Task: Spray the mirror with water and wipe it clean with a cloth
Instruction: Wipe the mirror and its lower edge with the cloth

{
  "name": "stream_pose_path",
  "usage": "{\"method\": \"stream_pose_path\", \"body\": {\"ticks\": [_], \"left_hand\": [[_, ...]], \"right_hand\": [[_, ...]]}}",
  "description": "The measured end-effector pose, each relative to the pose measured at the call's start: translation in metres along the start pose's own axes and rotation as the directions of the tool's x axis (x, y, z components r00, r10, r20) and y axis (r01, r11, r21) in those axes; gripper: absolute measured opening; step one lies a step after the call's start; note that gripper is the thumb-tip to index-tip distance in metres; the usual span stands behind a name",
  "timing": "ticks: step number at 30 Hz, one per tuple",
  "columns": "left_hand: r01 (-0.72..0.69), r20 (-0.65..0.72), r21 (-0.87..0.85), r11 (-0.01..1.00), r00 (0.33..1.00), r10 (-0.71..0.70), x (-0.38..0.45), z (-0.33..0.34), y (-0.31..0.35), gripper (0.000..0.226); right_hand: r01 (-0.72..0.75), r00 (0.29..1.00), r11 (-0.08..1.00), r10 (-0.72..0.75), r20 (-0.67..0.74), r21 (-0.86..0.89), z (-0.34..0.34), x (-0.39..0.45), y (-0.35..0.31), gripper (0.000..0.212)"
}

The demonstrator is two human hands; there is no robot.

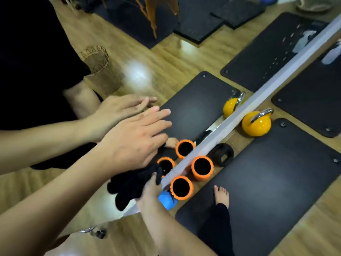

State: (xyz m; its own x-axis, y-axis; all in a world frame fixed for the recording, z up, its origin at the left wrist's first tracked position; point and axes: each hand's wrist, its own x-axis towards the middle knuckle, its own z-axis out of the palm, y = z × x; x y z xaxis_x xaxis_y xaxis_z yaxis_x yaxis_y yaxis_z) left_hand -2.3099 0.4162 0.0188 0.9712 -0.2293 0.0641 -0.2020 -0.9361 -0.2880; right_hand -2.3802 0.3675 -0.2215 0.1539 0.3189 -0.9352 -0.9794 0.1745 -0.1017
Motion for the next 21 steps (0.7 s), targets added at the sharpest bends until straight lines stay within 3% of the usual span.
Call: {"method": "stream_pose_path", "body": {"ticks": [3,6,9,10,13,17,18,19,21], "left_hand": [[0.018,-0.038,-0.031,0.999,0.999,-0.019,0.000,0.007,0.004,0.020],[0.048,-0.078,-0.083,0.995,0.995,-0.054,0.017,0.000,0.007,0.025],[-0.007,-0.109,-0.085,0.996,0.994,-0.002,0.052,-0.007,0.007,0.027],[-0.022,-0.120,-0.076,0.997,0.993,0.012,0.067,-0.010,0.004,0.026],[-0.014,-0.170,-0.085,0.996,0.985,-0.001,0.111,-0.022,-0.008,0.025],[-0.005,-0.325,-0.147,0.989,0.945,-0.044,0.160,-0.042,-0.021,0.023],[0.003,-0.356,-0.153,0.988,0.933,-0.058,0.169,-0.046,-0.025,0.022],[0.013,-0.371,-0.149,0.989,0.926,-0.068,0.178,-0.049,-0.029,0.020],[0.028,-0.376,-0.128,0.991,0.924,-0.075,0.190,-0.050,-0.035,0.018]], "right_hand": [[0.288,0.956,0.957,-0.287,-0.066,0.016,0.011,0.012,-0.104,0.035],[0.494,0.860,0.869,-0.486,-0.155,0.015,0.040,-0.006,-0.226,0.040],[0.657,0.732,0.753,-0.649,-0.208,-0.036,0.074,-0.060,-0.334,0.047],[0.719,0.672,0.692,-0.716,-0.192,-0.067,0.083,-0.079,-0.360,0.046],[0.911,0.402,0.407,-0.912,-0.081,-0.064,0.107,-0.143,-0.406,0.041],[0.999,0.036,0.036,-0.999,0.021,-0.033,0.125,-0.183,-0.414,0.045],[0.999,-0.004,-0.006,-0.999,0.036,-0.041,0.123,-0.179,-0.409,0.048],[0.998,0.004,0.002,-0.999,0.046,-0.058,0.119,-0.168,-0.404,0.049],[0.988,0.136,0.133,-0.990,0.034,-0.081,0.107,-0.138,-0.389,0.049]]}}
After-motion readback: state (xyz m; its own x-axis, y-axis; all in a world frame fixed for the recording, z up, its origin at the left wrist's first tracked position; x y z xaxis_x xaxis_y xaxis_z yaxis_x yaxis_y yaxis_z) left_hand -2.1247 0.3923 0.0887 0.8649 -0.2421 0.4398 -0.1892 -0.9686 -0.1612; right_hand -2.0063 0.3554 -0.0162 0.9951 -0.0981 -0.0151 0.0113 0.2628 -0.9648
